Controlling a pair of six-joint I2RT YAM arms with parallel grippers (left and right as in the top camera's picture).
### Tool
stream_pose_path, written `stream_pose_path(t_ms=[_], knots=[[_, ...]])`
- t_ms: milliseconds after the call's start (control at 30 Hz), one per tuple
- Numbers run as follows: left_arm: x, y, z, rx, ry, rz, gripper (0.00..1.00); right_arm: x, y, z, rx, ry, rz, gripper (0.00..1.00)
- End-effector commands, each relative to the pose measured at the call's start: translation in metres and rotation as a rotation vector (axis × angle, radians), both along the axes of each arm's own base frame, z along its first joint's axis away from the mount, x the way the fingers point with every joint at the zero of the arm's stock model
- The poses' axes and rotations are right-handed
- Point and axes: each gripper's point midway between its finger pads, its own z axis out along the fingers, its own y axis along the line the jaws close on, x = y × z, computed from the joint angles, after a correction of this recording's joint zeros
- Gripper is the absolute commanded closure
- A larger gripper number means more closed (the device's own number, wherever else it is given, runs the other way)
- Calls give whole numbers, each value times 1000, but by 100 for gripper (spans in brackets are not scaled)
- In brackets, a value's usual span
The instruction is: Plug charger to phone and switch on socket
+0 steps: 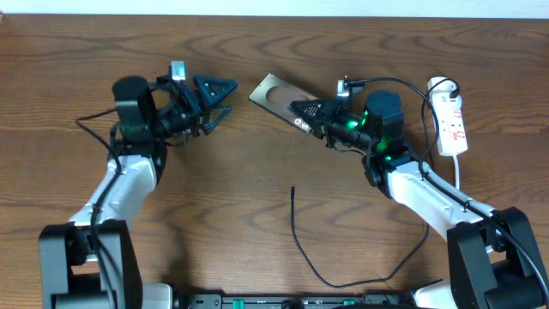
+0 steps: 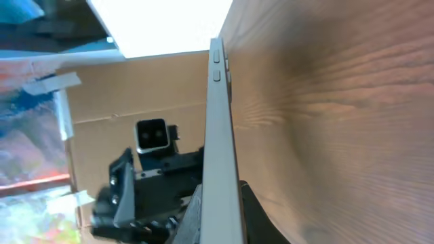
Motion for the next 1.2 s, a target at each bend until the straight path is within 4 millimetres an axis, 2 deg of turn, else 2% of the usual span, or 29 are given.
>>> stream_pose_path(t_ms=[0, 100, 500, 700, 933, 1167], knots=[[-6, 4, 11, -144, 41, 64, 9, 4, 8, 25, 60, -47, -19, 99], [-8, 5, 10, -159, 40, 73, 8, 2, 16, 31, 72, -72, -20, 99], [-5, 6, 9, -152, 32, 91, 7, -9, 40, 35, 82, -83, -15, 99], [-4, -5, 9, -148, 32, 95, 7, -15, 51, 44, 103, -115, -12, 99], [4, -16, 7, -151, 45, 163, 7, -19, 63, 44, 158, -18, -60, 99], [5, -15, 7, -150, 44, 173, 7, -21, 67, 39, 228, 133, -92, 99]])
